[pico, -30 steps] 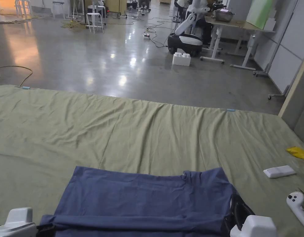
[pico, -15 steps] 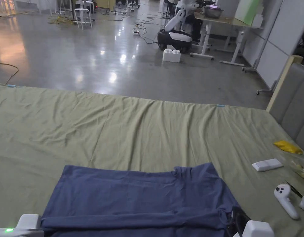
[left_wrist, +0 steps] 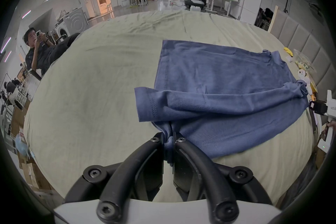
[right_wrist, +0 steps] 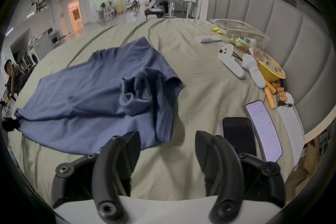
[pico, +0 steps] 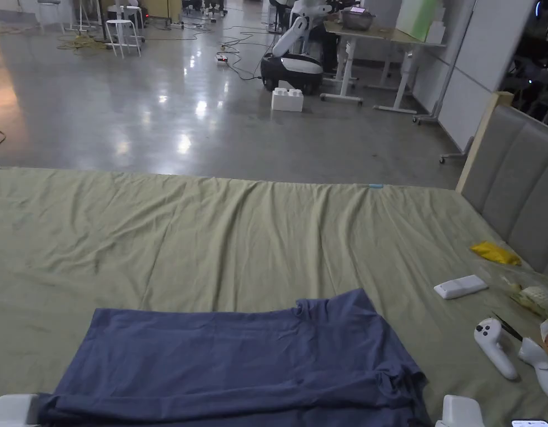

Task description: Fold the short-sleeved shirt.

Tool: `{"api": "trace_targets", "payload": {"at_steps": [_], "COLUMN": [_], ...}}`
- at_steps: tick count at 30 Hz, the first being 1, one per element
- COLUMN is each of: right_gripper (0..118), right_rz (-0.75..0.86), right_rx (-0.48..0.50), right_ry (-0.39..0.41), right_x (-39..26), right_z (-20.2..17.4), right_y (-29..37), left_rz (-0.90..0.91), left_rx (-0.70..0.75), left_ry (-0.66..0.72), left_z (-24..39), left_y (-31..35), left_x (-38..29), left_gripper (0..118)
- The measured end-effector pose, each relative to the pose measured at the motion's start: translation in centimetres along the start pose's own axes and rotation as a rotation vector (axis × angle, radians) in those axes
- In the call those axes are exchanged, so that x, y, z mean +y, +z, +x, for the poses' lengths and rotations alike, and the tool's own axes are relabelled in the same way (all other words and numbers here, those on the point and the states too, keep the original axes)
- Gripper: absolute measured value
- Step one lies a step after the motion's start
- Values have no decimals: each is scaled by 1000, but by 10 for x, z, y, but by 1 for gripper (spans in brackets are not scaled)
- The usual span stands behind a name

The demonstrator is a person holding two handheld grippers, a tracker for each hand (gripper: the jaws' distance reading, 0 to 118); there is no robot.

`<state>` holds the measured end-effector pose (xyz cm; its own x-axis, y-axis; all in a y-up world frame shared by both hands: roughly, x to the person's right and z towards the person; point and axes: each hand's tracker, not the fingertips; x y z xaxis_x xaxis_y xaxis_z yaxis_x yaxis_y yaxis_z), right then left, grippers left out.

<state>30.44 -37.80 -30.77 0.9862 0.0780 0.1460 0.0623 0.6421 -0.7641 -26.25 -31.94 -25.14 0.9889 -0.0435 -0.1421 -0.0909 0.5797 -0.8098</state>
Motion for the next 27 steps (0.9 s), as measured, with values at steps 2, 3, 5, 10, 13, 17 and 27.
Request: {"api": "trace_targets", "payload": {"at_steps": [2,3,5,10,13,17,27], "right_gripper": [85,86,86,81,71,29,7], "right_rz": [4,1,-23,-178,-136,-114,-58], "right_rx": [14,25,45,42,28,49,69], "right_ry": [-13,-17,-24,44,60,94,123], "right_x": [7,11,18,19,15,12,44], "right_z": [0,-2,-7,-24,-36,-44,-42], "right_y": [-6,-8,-15,-52,-45,-35,12], "left_rz": [1,4,0,-8,-10,7,96], "left_rx": [-3,-3,-4,-1,-1,-2,-36], "left_ry": [-2,-1,-5,-1,9,9,28], "left_z": [-2,-2,-2,-4,-5,-5,-15], "left_y": [-1,0,-2,-9,-12,-12,8], "left_x": [4,4,6,4,1,1,22], "left_gripper": [9,9,9,9,9,9,8]}}
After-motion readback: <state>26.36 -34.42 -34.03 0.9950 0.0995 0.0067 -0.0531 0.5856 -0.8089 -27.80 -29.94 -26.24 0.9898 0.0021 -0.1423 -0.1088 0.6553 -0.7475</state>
